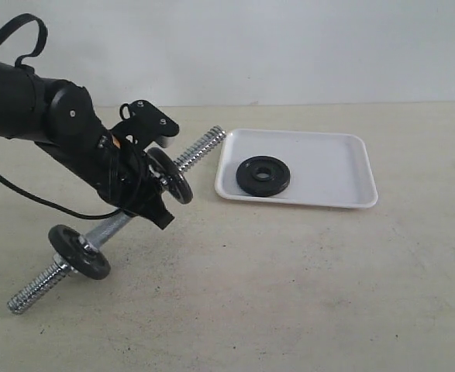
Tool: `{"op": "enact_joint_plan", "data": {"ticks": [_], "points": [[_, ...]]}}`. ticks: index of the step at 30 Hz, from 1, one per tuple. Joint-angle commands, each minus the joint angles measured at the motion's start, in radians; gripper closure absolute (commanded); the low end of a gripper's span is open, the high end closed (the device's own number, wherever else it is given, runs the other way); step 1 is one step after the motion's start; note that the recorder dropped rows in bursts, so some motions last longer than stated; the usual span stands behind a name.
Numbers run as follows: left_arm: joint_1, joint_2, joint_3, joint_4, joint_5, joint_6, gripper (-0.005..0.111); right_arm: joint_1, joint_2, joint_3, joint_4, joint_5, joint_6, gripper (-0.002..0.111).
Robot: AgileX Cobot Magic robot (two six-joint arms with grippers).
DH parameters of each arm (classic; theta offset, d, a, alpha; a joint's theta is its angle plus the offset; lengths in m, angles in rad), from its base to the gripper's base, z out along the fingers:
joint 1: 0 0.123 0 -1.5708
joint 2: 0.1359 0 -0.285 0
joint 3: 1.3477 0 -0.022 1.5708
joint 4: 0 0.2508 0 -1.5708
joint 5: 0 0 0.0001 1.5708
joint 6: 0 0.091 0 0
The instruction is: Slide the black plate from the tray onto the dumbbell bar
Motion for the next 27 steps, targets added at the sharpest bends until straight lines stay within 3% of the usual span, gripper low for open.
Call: {"op": "enact_joint_plan", "data": {"ticks": [1,5,8,13,14,17,21,23,25,27], "points": [[0.026,-0.056,-0.023,-0.007,-0.075,-0.008,0.102,-0.001,0.213,-0.109,-0.001,-0.075,-0.217,0.106],[0.031,-0.069,-0.023,-0.007,-0.079,-0.008,0.102,-0.001,0.364,-0.207,-0.001,-0.046,-0.248,0.106],[0.031,-0.073,-0.023,-0.007,-0.079,-0.008,0.102,0.009,0.454,-0.280,-0.071,0.056,-0.064,0.106],[0.031,-0.078,-0.023,-0.007,-0.068,-0.008,0.102,0.102,0.551,-0.373,-0.655,0.123,0.485,0.105],[0.031,-0.078,-0.023,-0.007,-0.066,-0.008,0.102,0.123,0.567,-0.391,-0.702,0.123,0.595,0.104],[0.031,-0.078,-0.023,-0.007,-0.066,-0.008,0.102,0.151,0.616,-0.413,-0.702,0.083,0.638,0.085],[0.031,-0.078,-0.023,-0.007,-0.047,-0.008,0.102,0.164,0.681,-0.418,-0.702,0.168,0.654,0.031],[0.031,-0.078,-0.023,-0.007,-0.043,-0.008,0.102,0.164,0.713,-0.418,-0.702,0.231,0.679,0.013],[0.031,-0.078,-0.023,-0.007,-0.043,-0.008,0.102,0.164,0.744,-0.418,-0.702,0.239,0.687,0.006],[0.031,-0.078,-0.023,-0.007,-0.041,-0.008,0.102,0.164,0.768,-0.418,-0.702,0.202,0.732,0.007]]}}
